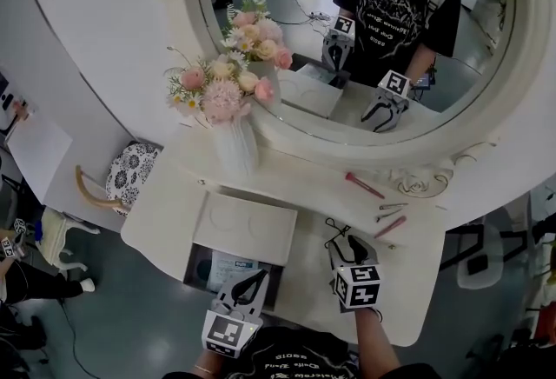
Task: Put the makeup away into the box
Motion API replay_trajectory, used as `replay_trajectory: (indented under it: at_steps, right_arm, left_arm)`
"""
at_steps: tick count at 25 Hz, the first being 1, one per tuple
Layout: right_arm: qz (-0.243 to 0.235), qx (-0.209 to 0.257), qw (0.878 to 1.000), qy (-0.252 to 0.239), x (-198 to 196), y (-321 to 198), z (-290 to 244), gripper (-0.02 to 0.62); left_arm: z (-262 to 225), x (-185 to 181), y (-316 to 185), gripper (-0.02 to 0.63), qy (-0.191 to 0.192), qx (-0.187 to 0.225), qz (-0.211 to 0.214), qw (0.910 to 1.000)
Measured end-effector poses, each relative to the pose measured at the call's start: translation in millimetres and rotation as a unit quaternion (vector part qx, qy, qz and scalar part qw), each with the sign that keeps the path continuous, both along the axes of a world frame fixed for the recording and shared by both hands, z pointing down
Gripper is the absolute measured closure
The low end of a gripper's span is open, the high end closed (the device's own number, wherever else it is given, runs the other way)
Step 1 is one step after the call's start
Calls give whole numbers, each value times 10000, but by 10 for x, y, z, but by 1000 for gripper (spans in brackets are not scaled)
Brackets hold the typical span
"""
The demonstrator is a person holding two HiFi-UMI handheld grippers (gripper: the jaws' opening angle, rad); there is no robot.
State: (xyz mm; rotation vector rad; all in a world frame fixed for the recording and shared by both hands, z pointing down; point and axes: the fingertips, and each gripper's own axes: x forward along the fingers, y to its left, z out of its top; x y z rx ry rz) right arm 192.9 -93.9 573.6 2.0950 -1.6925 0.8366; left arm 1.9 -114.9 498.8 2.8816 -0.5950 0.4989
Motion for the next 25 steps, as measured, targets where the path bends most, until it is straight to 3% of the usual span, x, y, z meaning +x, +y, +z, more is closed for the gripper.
replay_trajectory:
  at_steps: [6, 13, 25]
  right_arm:
    - [321, -214, 9991, -184, 56, -77, 102, 413]
    - [989, -398, 9942, -126, 264, -125, 188, 413]
    - [1329, -620, 9891, -118, 386, -181, 380, 428]
  left_arm:
    - [61, -6, -1, 589, -217, 50, 284, 9993]
    - [74, -12, -106, 589, -176, -49, 281, 9994]
    - [97, 15, -195, 589, -249, -107, 358, 9990]
